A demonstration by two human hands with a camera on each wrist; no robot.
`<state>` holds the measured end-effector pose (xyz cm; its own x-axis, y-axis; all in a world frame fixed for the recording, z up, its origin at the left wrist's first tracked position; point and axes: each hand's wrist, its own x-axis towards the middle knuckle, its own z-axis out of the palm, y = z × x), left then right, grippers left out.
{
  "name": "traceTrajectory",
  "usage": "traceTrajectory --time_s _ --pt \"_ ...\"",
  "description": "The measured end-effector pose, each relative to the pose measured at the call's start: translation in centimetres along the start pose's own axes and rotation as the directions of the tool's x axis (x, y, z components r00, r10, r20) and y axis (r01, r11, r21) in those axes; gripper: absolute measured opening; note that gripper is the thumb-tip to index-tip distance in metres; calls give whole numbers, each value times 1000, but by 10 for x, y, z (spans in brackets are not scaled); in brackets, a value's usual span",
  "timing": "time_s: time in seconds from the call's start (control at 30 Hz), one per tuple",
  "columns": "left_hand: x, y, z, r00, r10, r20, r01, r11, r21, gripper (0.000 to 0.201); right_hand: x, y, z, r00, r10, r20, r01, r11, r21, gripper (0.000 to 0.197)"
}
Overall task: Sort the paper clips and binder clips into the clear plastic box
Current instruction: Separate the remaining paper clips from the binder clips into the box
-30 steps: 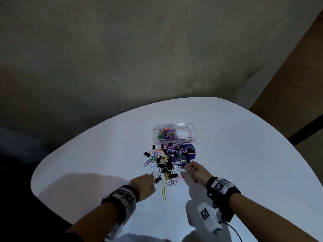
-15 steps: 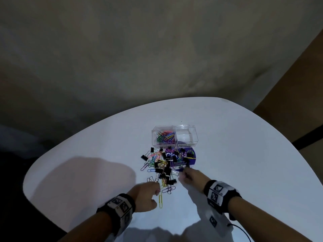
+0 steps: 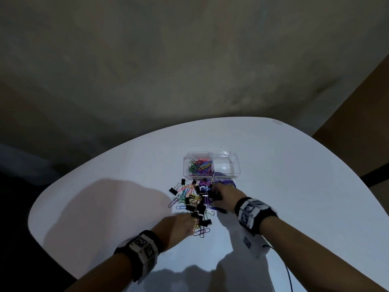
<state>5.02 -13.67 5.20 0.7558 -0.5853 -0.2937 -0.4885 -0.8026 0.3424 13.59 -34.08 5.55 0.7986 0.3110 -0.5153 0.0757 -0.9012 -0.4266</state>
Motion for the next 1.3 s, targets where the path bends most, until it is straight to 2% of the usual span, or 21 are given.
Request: traceTrajectory --time_s 0.07,0.17,0.23,0.33,0.4,0.43,0.47,0.53,0.6,0.63,0.67,0.7,0.73,0.77,0.8,0.87,0.93,1.0,1.07,1.13,1.3 --pt "2 -5 -10 991 -122 -59 114 986 -123 19 2 -6 1 1000 -13 15 16 979 -204 47" --pt "7 -22 -21 939 -343 -33 325 913 -246 29 4 -5 3 1000 6 21 0 967 -253 36" --pt "11 -32 -28 903 -428 -31 400 865 -302 34 -1 -2 3 999 -16 39 25 964 -263 29" --pt "21 -41 -35 872 -488 30 458 794 -399 23 -12 6 0 999 -52 10 53 989 -139 11" --pt "25 -47 -38 864 -499 66 467 748 -471 29 -17 16 -5 997 -33 -65 41 991 127 12" --pt "28 -50 -36 865 -497 76 468 740 -483 35 -20 20 -8 996 -6 -94 35 947 319 15" --pt "30 -50 -36 869 -487 86 469 754 -461 35 -23 25 -11 993 30 -114 32 860 509 17" --pt "31 -44 -38 873 -479 94 482 816 -319 19 -26 38 -15 989 117 -93 -10 672 740 17" --pt "30 -40 -39 894 -436 107 447 885 -128 40 -30 50 -17 985 168 27 -109 502 858 15" --pt "31 -40 -38 901 -417 119 427 902 -68 49 -30 56 -17 985 147 91 -143 396 907 12" --pt "31 -41 -37 908 -403 113 410 911 -41 53 -31 60 -16 983 116 141 -169 284 944 9" --pt "33 -42 -37 908 -403 116 409 912 -38 53 -31 63 -16 980 109 164 -184 216 959 8" --pt "34 -43 -35 913 -394 104 400 916 -39 50 -31 65 -17 973 159 169 -198 186 962 12" --pt "36 -44 -33 916 -390 100 395 918 -41 46 -32 67 -17 956 261 136 -199 234 952 21" --pt "38 -45 -31 923 -377 82 381 924 -42 42 -32 71 -17 931 358 66 -191 328 925 28" --pt "43 -46 -28 935 -348 62 350 937 -16 34 -29 74 -19 905 414 -103 -175 580 796 38" --pt "46 -46 -26 946 -317 63 315 948 45 32 -24 67 -19 926 323 -197 -170 820 547 35" --pt "48 -46 -26 955 -288 70 281 955 92 33 -20 52 -18 963 232 -137 -187 942 277 7" --pt "47 -46 -27 960 -273 67 266 959 98 34 -17 37 -16 981 181 -64 -182 983 -22 23" --pt "46 -46 -26 961 -271 56 266 960 86 34 -13 27 -19 988 145 -50 -152 973 -176 31" --pt "41 -45 -27 936 -346 54 349 937 -36 25 -2 21 -25 979 191 66 -175 965 -198 24"
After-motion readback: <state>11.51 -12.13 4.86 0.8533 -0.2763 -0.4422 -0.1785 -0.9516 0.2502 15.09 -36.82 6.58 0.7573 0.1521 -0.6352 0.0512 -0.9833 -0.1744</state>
